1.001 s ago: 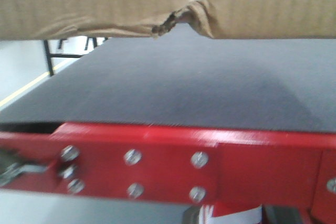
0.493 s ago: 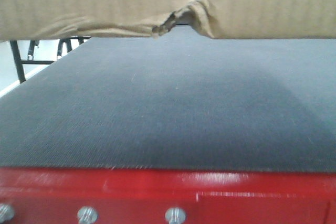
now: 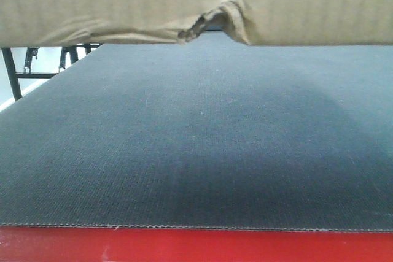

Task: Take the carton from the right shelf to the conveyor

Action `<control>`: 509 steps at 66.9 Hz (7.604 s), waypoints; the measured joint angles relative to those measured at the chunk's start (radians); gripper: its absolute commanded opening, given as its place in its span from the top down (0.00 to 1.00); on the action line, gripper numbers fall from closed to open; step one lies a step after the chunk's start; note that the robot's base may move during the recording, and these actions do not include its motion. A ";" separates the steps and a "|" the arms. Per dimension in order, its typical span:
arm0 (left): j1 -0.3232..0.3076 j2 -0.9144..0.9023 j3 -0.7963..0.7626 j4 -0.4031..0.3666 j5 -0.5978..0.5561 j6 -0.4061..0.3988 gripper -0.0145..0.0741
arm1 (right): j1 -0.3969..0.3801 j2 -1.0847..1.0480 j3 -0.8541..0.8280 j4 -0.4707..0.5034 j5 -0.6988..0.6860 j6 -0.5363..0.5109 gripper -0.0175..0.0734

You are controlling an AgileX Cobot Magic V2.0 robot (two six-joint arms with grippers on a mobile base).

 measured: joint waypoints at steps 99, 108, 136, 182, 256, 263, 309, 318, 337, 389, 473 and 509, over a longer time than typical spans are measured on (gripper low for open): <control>0.000 0.000 0.000 0.000 0.000 0.000 0.86 | 0.000 0.000 0.000 0.000 0.000 0.000 0.89; 0.000 0.000 0.000 0.000 0.000 0.000 0.86 | 0.000 0.000 0.000 0.000 0.000 0.000 0.89; 0.000 0.065 0.091 -0.067 -0.137 0.031 0.86 | 0.000 0.000 0.092 -0.044 -0.118 0.004 0.89; -0.229 0.272 0.294 0.187 -0.534 -0.074 0.86 | -0.009 0.023 0.502 -0.135 -0.634 0.006 0.89; -0.231 0.338 0.451 0.218 -0.783 -0.099 0.76 | -0.015 0.202 0.523 -0.136 -0.746 0.004 0.89; -0.231 0.338 0.451 0.215 -0.788 -0.099 0.63 | -0.017 0.202 0.523 -0.136 -0.731 0.004 0.81; -0.247 0.334 0.372 0.175 -0.856 -0.099 0.37 | -0.002 0.184 0.473 -0.073 -0.829 0.004 0.40; -0.247 0.309 0.312 0.183 -0.844 -0.099 0.57 | -0.002 0.153 0.425 -0.073 -0.819 0.004 0.59; -0.247 0.244 0.259 0.187 -0.777 -0.099 0.84 | -0.002 0.089 0.390 -0.073 -0.805 0.004 0.88; -0.247 -0.281 0.943 0.164 -1.032 -0.099 0.84 | -0.002 -0.439 0.977 -0.073 -0.960 0.000 0.88; -0.247 -0.529 1.184 0.164 -1.079 -0.099 0.84 | -0.004 -0.694 1.230 -0.073 -1.006 -0.001 0.88; -0.247 -0.529 1.184 0.164 -1.081 -0.099 0.84 | -0.093 -0.946 1.666 -0.073 -1.224 -0.004 0.88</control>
